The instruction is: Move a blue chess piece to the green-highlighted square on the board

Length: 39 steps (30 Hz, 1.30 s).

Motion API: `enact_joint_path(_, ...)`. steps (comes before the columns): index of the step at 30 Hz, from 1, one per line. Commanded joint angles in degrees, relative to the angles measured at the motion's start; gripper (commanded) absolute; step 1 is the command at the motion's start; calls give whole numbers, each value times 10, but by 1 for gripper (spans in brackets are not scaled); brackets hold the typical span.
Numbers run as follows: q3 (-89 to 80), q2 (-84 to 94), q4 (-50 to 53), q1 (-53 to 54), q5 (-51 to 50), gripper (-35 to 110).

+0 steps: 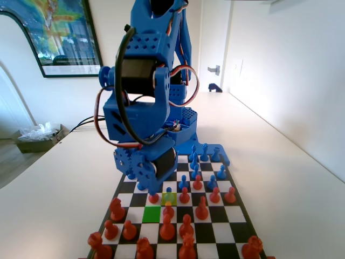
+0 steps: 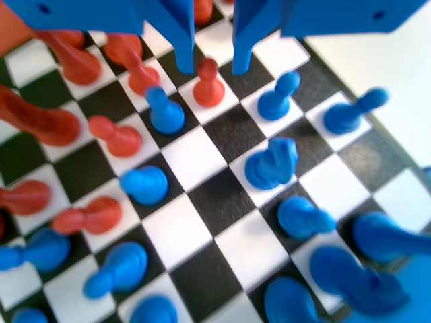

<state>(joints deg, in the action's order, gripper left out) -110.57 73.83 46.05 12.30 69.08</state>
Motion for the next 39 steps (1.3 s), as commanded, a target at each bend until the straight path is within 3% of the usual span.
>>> enact_joint_path(1, 14, 14, 5, 16, 7, 9)
enact_joint_path(39, 2, -4, -35, 17, 14, 9)
